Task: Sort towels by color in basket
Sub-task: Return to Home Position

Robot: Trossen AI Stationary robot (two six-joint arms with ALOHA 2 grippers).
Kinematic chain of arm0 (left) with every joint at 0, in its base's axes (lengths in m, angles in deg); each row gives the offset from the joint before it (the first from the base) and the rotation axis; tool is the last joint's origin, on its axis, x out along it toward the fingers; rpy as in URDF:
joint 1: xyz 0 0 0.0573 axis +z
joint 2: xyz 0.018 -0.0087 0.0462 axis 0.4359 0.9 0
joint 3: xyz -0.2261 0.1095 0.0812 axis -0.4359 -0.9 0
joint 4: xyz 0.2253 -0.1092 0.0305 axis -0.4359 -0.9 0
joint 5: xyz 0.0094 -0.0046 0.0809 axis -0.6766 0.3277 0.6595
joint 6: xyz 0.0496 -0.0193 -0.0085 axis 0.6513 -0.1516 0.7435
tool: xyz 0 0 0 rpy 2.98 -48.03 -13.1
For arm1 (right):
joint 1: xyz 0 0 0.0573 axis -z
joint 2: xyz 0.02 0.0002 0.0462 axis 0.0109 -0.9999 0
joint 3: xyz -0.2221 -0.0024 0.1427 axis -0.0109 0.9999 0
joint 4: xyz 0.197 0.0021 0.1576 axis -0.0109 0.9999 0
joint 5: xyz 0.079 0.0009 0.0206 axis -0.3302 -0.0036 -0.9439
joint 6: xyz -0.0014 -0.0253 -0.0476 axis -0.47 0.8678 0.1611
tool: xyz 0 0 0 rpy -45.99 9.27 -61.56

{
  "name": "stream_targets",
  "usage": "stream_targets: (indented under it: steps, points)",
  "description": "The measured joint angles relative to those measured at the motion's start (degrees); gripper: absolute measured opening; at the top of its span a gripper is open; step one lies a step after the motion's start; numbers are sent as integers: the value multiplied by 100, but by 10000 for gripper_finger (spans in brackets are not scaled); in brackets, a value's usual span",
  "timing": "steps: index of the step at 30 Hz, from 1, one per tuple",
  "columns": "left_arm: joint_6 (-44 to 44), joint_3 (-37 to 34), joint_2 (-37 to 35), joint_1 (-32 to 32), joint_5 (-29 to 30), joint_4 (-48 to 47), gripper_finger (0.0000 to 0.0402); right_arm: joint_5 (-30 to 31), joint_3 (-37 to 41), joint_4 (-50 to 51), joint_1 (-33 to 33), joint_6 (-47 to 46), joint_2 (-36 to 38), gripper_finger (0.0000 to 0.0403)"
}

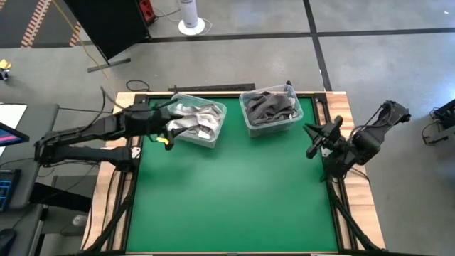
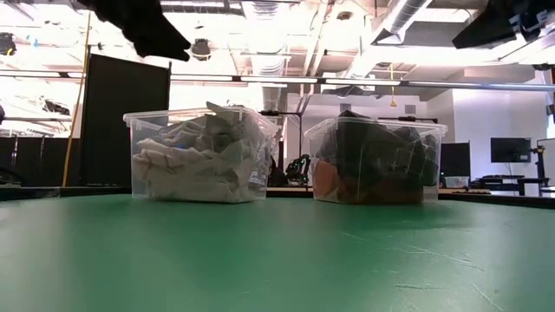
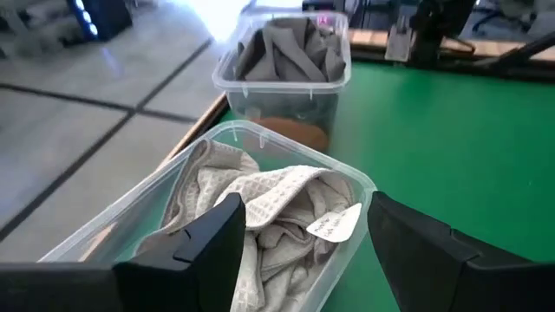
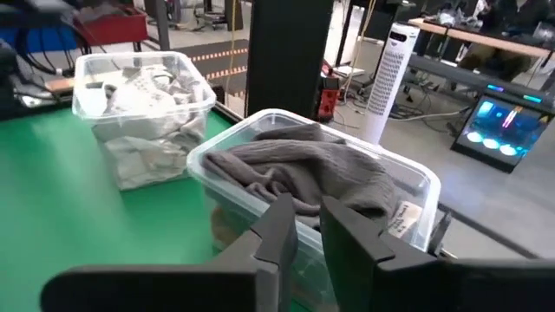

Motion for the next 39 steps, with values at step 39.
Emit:
stream_targets:
  steps: [39]
  points:
    - [67, -2389, -1453, 20, -1626, 2558, 145, -4164, 3290, -10006, 1467, 6490, 1479, 47]
